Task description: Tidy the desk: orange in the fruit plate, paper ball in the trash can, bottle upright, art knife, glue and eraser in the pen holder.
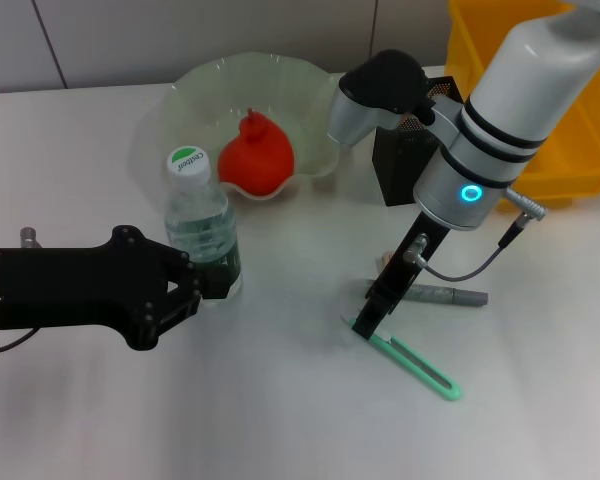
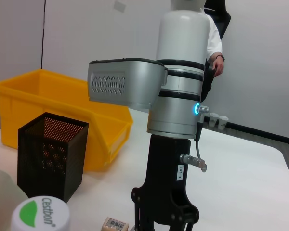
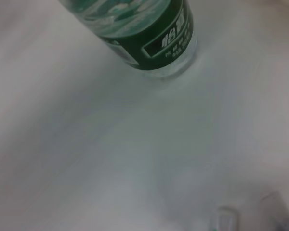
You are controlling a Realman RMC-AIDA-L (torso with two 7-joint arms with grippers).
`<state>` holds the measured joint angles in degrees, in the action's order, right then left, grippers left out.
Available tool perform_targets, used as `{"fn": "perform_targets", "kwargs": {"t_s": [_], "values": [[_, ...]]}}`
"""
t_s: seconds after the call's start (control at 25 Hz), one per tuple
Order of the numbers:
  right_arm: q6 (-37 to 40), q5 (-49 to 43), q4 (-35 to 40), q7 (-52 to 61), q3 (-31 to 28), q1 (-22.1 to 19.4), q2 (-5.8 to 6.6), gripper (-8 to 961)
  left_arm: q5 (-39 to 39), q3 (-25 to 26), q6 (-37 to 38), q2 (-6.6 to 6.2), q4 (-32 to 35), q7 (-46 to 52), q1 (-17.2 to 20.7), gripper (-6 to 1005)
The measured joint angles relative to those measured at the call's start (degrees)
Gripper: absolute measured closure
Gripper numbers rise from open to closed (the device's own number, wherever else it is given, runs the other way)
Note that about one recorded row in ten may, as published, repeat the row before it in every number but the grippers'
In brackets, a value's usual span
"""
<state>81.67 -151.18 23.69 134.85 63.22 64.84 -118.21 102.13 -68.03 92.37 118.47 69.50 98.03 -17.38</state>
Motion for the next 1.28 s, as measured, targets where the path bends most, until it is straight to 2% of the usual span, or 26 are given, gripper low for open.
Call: {"fn": "perform_targets", "kwargs": {"t_s": [0.6,1.28], "values": [[-0.7,0.0,-0.9,-0.3,0.1,-0.1,0.00,584,0.0,0.0,0.0,0.00,-0.6,-0.5,-0.2,1000],[-1.4,0.0,-1.0,0.0,2.1,0.1,-0.63,587,0.0,0.1,0.0,0.00,-0.8,-0.6,0.1,1000]]}}
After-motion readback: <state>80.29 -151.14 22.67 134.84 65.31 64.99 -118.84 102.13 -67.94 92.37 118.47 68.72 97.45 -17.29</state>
